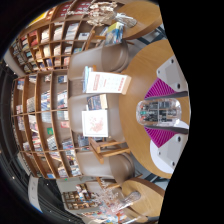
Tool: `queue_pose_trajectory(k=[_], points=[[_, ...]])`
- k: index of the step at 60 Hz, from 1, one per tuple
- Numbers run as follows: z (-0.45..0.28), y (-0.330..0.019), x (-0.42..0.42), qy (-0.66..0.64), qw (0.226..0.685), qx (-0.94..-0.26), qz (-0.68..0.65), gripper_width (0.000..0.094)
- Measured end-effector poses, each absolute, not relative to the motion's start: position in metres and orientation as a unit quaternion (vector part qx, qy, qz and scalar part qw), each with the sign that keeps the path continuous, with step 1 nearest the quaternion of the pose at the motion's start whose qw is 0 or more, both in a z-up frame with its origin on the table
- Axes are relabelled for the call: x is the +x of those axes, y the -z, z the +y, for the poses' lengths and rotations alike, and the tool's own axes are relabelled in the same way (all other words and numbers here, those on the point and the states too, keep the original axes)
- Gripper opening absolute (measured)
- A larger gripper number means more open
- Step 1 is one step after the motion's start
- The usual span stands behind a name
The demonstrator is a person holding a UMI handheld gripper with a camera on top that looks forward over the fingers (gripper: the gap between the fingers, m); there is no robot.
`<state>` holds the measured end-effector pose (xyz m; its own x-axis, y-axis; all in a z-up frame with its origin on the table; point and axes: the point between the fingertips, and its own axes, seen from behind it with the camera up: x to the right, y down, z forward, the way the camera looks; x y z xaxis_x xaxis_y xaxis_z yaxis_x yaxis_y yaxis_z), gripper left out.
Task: Arrange mouse
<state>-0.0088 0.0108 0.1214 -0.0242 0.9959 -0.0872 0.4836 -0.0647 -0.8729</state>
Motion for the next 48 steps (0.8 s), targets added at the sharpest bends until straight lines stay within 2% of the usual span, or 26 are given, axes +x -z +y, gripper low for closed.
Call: queue_pose_trajectory(k=[8, 16, 21, 26, 35, 42, 43, 47, 48], points=[[-0.071, -0.111, -0.016, -0.4, 0.313, -0.621, -0.596, 0.041], [-0.13, -0.061, -0.015, -0.371, 0.295, -0.624, -0.621, 0.0409], [-0.143, -0.023, -0.011, -0.348, 0.284, -0.627, -0.636, 0.0409], [-0.148, 0.0, -0.009, -0.341, 0.268, -0.64, -0.634, 0.041], [-0.138, 0.008, -0.013, -0.337, 0.295, -0.632, -0.632, 0.0435], [-0.142, 0.01, -0.011, -0.334, 0.299, -0.627, -0.637, 0.0521], [-0.143, 0.009, -0.011, -0.336, 0.298, -0.626, -0.637, 0.0568], [-0.14, 0.005, -0.009, -0.336, 0.297, -0.634, -0.631, 0.0866], [-0.139, 0.003, -0.007, -0.336, 0.297, -0.635, -0.629, 0.0851]])
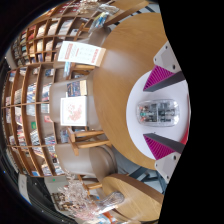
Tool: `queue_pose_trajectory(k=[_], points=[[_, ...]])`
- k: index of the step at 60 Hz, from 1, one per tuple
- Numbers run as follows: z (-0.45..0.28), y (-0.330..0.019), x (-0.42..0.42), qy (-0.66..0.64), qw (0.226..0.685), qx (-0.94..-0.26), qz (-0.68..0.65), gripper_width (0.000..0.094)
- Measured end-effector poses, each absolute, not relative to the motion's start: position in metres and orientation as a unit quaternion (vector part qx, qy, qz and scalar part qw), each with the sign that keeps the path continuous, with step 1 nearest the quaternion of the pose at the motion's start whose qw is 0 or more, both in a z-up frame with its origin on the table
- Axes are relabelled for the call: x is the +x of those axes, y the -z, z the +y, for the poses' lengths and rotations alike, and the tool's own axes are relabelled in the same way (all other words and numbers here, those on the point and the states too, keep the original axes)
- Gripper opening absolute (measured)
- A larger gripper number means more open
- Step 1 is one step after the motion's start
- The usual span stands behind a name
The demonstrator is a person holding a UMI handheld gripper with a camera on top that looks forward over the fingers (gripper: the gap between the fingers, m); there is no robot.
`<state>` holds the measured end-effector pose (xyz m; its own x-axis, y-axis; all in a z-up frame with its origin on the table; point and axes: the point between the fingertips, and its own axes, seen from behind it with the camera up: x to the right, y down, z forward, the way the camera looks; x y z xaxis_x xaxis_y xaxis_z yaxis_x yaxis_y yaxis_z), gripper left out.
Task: Arrange mouse
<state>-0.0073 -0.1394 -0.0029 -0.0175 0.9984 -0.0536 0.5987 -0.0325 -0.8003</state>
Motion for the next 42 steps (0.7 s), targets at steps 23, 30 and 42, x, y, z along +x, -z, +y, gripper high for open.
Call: queue_pose_trajectory(k=[23, 30, 42], points=[[-0.096, -0.118, 0.112, -0.367, 0.337, -0.608, -0.619, 0.0851], [-0.079, -0.156, 0.172, -0.376, 0.35, -0.592, -0.621, 0.0849], [-0.034, -0.191, 0.272, -0.376, 0.37, -0.595, -0.606, 0.0848]])
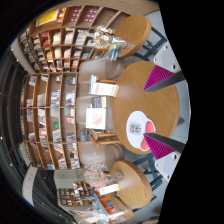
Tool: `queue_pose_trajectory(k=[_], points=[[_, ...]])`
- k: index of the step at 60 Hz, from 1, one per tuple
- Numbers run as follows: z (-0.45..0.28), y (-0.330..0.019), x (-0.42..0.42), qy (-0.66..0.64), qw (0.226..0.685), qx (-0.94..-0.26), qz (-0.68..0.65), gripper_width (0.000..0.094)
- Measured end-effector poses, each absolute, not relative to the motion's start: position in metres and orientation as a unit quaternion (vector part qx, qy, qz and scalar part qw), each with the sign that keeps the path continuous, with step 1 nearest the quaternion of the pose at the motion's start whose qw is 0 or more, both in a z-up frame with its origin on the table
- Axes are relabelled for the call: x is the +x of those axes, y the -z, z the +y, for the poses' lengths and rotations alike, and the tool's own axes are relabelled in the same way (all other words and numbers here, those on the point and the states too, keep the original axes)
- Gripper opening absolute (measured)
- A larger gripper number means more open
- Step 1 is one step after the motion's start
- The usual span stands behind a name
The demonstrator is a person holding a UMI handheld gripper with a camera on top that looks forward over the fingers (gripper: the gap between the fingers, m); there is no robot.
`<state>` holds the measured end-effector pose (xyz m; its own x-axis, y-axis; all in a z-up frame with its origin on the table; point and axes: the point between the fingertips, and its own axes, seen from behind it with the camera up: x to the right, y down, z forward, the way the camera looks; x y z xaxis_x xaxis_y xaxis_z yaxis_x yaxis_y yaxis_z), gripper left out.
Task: Arrange mouse
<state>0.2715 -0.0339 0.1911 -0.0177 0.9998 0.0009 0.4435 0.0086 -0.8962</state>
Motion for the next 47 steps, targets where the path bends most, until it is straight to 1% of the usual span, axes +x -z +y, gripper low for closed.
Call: queue_pose_trajectory(k=[9, 18, 22, 31, 47], points=[[0.002, -0.195, 0.329, -0.367, 0.382, -0.609, -0.591, 0.0852], [0.021, -0.191, 0.366, -0.348, 0.399, -0.612, -0.588, 0.0849], [0.021, -0.188, 0.379, -0.343, 0.398, -0.615, -0.589, 0.0852], [0.01, -0.19, 0.397, -0.356, 0.39, -0.605, -0.596, 0.0851], [0.003, -0.195, 0.397, -0.368, 0.395, -0.599, -0.591, 0.0854]])
